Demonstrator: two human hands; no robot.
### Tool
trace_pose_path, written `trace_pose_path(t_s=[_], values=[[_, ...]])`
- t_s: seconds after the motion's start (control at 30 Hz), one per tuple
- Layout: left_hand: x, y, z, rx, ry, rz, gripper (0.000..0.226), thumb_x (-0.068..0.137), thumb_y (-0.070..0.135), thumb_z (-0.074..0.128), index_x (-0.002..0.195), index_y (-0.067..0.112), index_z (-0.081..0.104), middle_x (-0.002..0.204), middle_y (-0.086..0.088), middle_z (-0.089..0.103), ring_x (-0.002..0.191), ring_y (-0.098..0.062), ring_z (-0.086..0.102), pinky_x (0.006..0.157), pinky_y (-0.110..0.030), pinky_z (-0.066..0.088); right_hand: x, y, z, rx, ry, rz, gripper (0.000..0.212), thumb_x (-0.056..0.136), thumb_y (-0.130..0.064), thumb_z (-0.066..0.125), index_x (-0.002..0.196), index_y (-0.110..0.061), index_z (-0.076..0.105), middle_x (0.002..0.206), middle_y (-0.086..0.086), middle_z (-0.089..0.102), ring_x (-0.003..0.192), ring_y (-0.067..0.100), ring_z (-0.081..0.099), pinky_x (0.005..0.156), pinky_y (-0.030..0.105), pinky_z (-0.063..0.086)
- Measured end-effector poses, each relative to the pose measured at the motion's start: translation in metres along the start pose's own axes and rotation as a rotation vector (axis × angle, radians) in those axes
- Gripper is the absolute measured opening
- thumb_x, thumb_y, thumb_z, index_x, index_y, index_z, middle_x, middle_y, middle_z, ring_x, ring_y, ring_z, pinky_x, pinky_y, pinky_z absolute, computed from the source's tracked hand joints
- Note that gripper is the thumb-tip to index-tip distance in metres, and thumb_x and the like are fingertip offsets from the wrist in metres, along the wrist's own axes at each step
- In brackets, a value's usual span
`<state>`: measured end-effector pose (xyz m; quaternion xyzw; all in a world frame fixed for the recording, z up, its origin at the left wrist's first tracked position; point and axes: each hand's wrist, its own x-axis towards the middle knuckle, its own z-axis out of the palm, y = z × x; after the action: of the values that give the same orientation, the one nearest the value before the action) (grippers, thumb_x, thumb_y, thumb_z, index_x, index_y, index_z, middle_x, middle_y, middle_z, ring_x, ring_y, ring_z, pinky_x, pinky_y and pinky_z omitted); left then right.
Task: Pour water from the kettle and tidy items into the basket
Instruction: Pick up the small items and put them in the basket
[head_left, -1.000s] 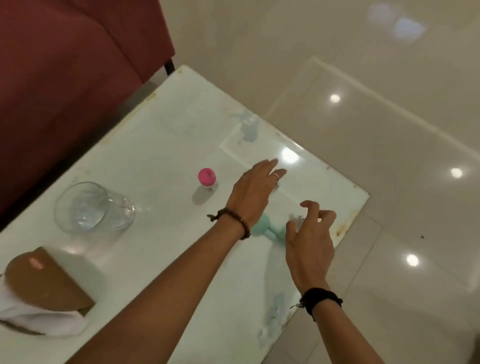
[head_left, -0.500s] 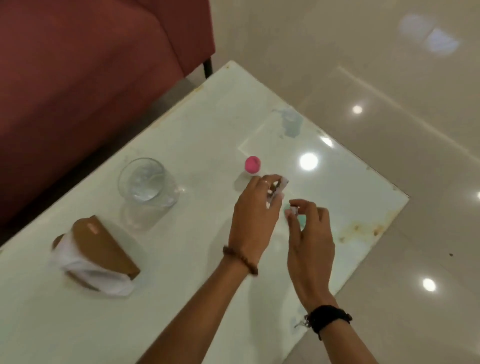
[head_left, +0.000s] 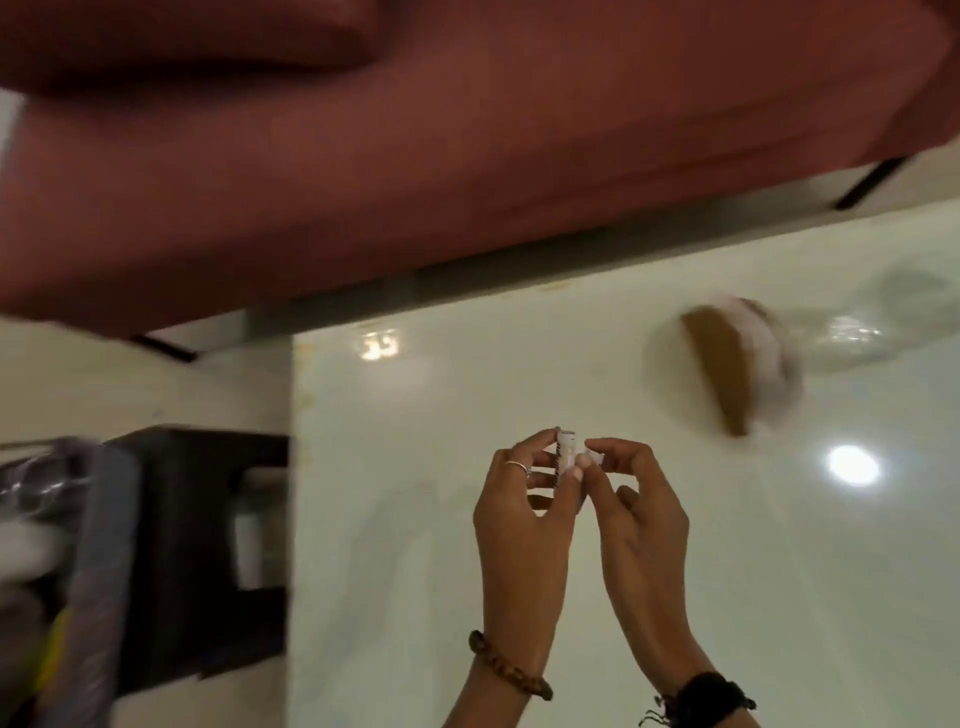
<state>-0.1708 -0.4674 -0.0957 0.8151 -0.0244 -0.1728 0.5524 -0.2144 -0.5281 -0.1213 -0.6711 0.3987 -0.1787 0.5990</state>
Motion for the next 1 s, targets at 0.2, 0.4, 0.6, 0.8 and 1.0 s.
trace_pose_path(t_s=[0.2, 0.4, 0.6, 0.8, 1.0], values=[[-0.02, -0.064, -0.227, 0.011, 0.451, -0.106, 0.02, 0.081, 0.025, 0.066, 0.087, 0.04, 0.055, 0.072, 0.018, 0.067, 0.072, 0.003, 0.064, 0.056, -0.008, 0.047, -0.125, -0.035, 0.189, -0.016, -0.425, -0.073, 0.008, 0.086, -0.023, 0.062, 0.09, -0.029, 0.06, 0.086, -0.011, 0.066, 0.051, 0.003, 0.05, 0.054, 0.008, 0.039], [-0.061, -0.15, -0.413, 0.236, 0.699, -0.275, 0.016, 0.083, 0.015, 0.063, 0.098, 0.018, 0.057, 0.084, 0.001, 0.064, 0.076, -0.014, 0.062, 0.055, -0.007, 0.038, -0.242, -0.04, 0.331, -0.254, -0.848, -0.223, 0.008, 0.086, -0.03, 0.06, 0.084, -0.031, 0.052, 0.086, -0.01, 0.062, 0.075, 0.005, 0.057, 0.067, 0.023, 0.048], [-0.082, -0.213, -0.452, 0.449, 0.356, -0.514, 0.016, 0.088, 0.015, 0.055, 0.094, 0.029, 0.049, 0.079, 0.02, 0.048, 0.084, -0.011, 0.059, 0.06, -0.013, 0.039, -0.278, -0.013, 0.38, -0.72, -0.981, -0.603, 0.021, 0.096, -0.029, 0.044, 0.115, -0.024, 0.041, 0.108, 0.002, 0.063, 0.086, 0.022, 0.065, 0.07, 0.031, 0.049], [-0.078, -0.213, -0.443, 0.499, 0.382, -0.438, 0.017, 0.09, 0.02, 0.051, 0.106, 0.02, 0.055, 0.1, 0.0, 0.057, 0.094, -0.021, 0.06, 0.077, -0.031, 0.05, -0.273, -0.017, 0.377, -0.711, -0.974, -0.747, 0.023, 0.093, -0.03, 0.052, 0.11, -0.014, 0.054, 0.11, 0.006, 0.061, 0.079, 0.02, 0.064, 0.06, 0.026, 0.054], [-0.055, -0.157, -0.358, 0.596, 0.327, -0.093, 0.008, 0.085, 0.008, 0.059, 0.085, 0.015, 0.062, 0.081, 0.01, 0.051, 0.071, 0.003, 0.048, 0.073, 0.002, 0.034, -0.206, -0.015, 0.299, -0.477, -0.732, -0.337, 0.014, 0.092, -0.035, 0.049, 0.082, -0.029, 0.042, 0.068, -0.008, 0.056, 0.054, 0.007, 0.052, 0.051, 0.014, 0.043]])
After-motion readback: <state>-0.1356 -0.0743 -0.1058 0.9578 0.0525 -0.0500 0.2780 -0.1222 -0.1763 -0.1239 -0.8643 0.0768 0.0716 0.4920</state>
